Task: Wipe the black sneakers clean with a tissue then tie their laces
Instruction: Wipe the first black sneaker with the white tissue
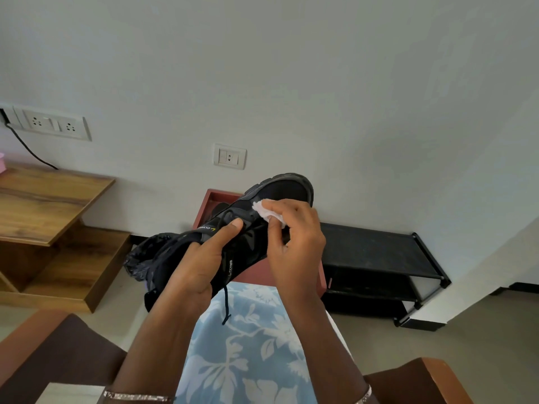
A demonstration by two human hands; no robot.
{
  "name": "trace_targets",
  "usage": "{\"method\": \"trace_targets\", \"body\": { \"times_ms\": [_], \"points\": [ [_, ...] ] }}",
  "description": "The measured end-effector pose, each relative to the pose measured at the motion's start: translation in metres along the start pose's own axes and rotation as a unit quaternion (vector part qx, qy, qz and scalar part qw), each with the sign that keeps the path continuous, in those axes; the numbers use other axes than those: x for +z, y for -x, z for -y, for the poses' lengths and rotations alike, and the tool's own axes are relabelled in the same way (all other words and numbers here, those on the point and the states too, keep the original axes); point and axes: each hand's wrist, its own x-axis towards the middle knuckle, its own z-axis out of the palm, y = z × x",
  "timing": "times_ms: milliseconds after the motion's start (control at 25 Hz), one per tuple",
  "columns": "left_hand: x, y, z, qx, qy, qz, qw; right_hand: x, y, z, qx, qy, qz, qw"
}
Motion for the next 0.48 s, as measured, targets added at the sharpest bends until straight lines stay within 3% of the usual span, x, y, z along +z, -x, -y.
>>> {"method": "trace_targets", "body": {
  "times_ms": [120,320,480],
  "points": [
    [0.0,0.001,0.0,-0.056,0.063,0.022,0.996,0.0,0.022,-0.001,-0.035,0.025,-0.007,0.999],
    [-0.003,-0.003,0.0,-0.096,0.07,0.023,0.993,-0.011,0.022,-0.015,0.029,-0.003,-0.059,0.998],
    [-0.01,-0.008,0.0,-0.117,0.094,0.035,0.988,-0.018,0.018,-0.022,0.02,0.007,-0.032,0.999]
  ]
}}
